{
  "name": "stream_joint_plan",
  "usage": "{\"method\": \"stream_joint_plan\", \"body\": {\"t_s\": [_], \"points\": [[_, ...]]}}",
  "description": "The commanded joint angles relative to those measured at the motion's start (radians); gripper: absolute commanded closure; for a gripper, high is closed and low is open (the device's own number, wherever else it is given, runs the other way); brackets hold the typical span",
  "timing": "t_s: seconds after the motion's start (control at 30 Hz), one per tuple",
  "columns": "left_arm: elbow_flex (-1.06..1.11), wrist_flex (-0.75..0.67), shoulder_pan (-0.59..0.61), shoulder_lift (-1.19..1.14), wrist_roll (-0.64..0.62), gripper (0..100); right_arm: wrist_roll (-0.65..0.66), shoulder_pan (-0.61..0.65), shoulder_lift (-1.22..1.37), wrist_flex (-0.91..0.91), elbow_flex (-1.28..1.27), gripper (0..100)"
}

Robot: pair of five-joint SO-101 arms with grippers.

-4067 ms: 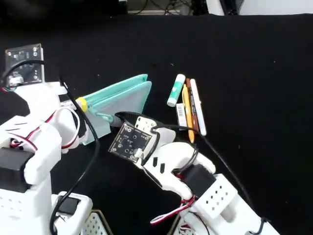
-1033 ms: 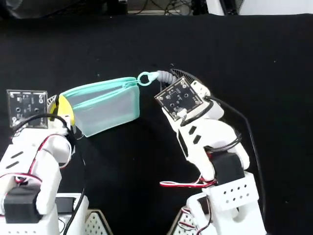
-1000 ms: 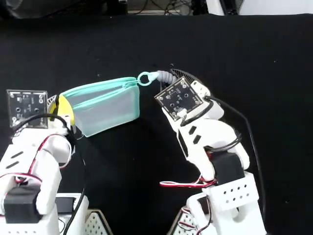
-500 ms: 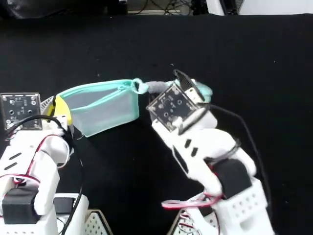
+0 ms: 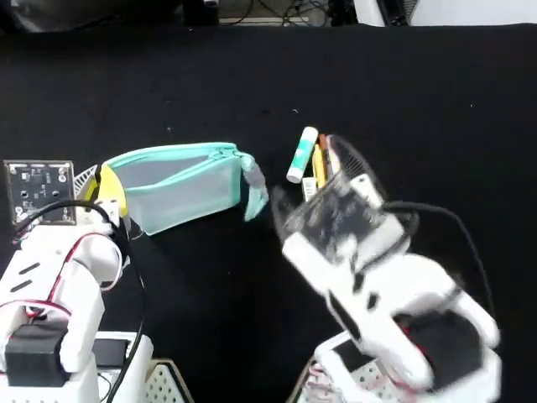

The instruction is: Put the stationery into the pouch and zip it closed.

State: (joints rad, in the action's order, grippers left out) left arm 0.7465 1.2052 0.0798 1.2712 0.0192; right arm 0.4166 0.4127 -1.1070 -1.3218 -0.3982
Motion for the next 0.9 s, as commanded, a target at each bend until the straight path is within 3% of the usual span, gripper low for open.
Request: {"method": "stream_joint_plan", "body": {"t_s": [0.0, 0.1, 0.27, 0.4, 0.6, 0.87], "points": [[0.13, 0.02, -0.01, -0.018, -0.008, 97, -0.014, -0.233, 0.067, 0.215, -0.239, 86.4], [0.131, 0.02, -0.01, -0.018, -0.011, 97, -0.089, -0.328, 0.154, 0.463, -0.475, 98.8], [0.133, 0.02, -0.01, -0.023, -0.011, 97, -0.232, -0.339, 0.387, 0.756, -0.59, 84.8], [0.133, 0.018, -0.01, -0.023, -0.011, 97, -0.279, -0.338, 0.613, 0.713, -0.472, 79.7], [0.134, 0.018, -0.01, -0.025, -0.011, 97, -0.279, -0.315, 0.906, 0.617, -0.292, 89.0], [0.134, 0.02, -0.01, -0.025, -0.009, 97, -0.276, -0.315, 1.119, 0.606, -0.171, 89.3]]}}
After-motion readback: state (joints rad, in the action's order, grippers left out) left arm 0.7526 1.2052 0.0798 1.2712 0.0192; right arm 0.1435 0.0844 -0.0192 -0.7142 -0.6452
